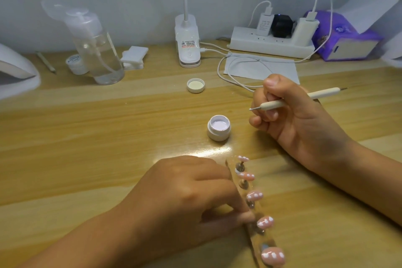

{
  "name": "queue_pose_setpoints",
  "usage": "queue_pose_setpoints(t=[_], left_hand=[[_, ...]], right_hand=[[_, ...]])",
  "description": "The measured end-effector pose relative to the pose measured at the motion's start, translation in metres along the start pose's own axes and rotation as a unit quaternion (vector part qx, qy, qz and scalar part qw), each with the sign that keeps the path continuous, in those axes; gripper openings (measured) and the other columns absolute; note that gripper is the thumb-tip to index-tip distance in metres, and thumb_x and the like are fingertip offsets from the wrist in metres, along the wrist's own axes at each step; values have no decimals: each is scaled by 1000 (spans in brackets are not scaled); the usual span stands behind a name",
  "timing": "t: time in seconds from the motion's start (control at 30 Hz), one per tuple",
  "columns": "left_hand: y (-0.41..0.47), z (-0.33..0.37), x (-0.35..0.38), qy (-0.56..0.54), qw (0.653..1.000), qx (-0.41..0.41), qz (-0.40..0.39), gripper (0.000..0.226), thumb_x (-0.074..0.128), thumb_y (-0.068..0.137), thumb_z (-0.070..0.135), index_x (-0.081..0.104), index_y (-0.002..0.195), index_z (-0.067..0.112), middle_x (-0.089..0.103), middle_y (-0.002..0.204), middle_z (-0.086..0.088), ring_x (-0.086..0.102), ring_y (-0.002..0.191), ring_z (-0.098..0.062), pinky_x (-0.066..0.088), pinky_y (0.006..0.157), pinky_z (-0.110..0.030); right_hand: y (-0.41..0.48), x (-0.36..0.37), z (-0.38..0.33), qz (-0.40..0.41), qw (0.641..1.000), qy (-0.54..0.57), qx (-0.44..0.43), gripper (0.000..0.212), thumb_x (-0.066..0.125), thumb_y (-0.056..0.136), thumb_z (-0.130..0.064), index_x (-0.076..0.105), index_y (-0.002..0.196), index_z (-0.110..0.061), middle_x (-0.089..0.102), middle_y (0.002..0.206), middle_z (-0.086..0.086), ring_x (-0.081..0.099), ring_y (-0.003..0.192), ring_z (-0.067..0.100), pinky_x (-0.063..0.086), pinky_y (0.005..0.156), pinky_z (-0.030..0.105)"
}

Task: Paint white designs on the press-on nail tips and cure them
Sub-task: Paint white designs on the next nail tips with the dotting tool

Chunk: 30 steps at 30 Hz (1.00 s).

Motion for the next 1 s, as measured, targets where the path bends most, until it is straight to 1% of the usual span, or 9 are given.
queue_pose_setpoints(t=[0.13,0.3,0.43,0.6,0.7,0.8,0.87,0.93,1.0], left_hand=[[-2,12,2,27,998,56,-18,14,69,90,34,78,86,25,53,67,7,40,62,-11,28,64,-15],[0,20,5,61,995,69,-38,17,62,93,34,78,95,28,53,66,9,42,60,-11,26,63,-16],[-2,22,8,67,994,75,-42,14,65,91,36,77,95,31,57,70,11,45,60,-9,27,60,-17],[-4,24,9,79,992,100,-22,15,61,93,32,75,99,31,38,74,8,21,76,-5,22,66,-17],[-3,23,2,55,993,100,11,17,61,94,26,75,103,26,29,83,9,20,80,-3,23,69,-14],[2,15,-14,-57,995,43,75,17,63,92,18,77,102,19,47,76,8,32,68,-6,28,74,-6],[4,-2,-23,-162,979,-36,117,16,62,91,19,76,99,18,58,75,12,46,62,-6,37,65,-9],[2,-29,-25,-264,938,-153,164,14,67,86,26,77,96,24,61,80,14,53,67,-8,40,61,-15],[-4,-52,-20,-347,881,-248,204,13,74,79,29,78,91,26,60,83,11,53,72,-6,39,62,-11]], right_hand=[[-1,1,-1,3,1000,-16,-3,30,53,88,-27,43,61,-17,38,53,-3,37,54,9,47,58,21],[-4,4,0,-18,999,-33,-6,23,61,84,-36,51,69,-21,37,49,-9,30,48,8,49,60,21],[-5,5,-2,-39,994,-81,-57,15,71,82,-41,63,76,-30,45,62,-5,43,53,4,50,67,23],[-7,-4,-8,-26,980,-159,-113,15,67,87,-25,71,99,-31,68,103,-11,59,88,4,50,81,21],[-7,-4,-12,11,970,-194,-146,19,57,91,-21,73,98,-28,68,92,-14,58,83,1,48,78,16],[-8,4,-16,9,954,-239,-184,16,54,93,-24,70,95,-23,65,83,-15,55,77,0,44,76,13],[-8,12,-16,-10,937,-284,-203,13,53,94,-23,66,94,-21,64,84,-14,56,76,2,43,75,14],[-7,17,-14,-29,925,-319,-204,8,55,94,-20,62,96,-22,61,84,-13,55,76,5,44,72,15],[-7,19,-10,-42,915,-347,-199,7,55,94,-22,61,98,-23,59,84,-9,54,74,11,45,69,18]])
Point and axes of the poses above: each hand's wrist, its own y-axis towards the middle knuckle, its own x-axis out of the palm, z = x × y, the point moved 7 cm from there along y, towards the middle knuckle
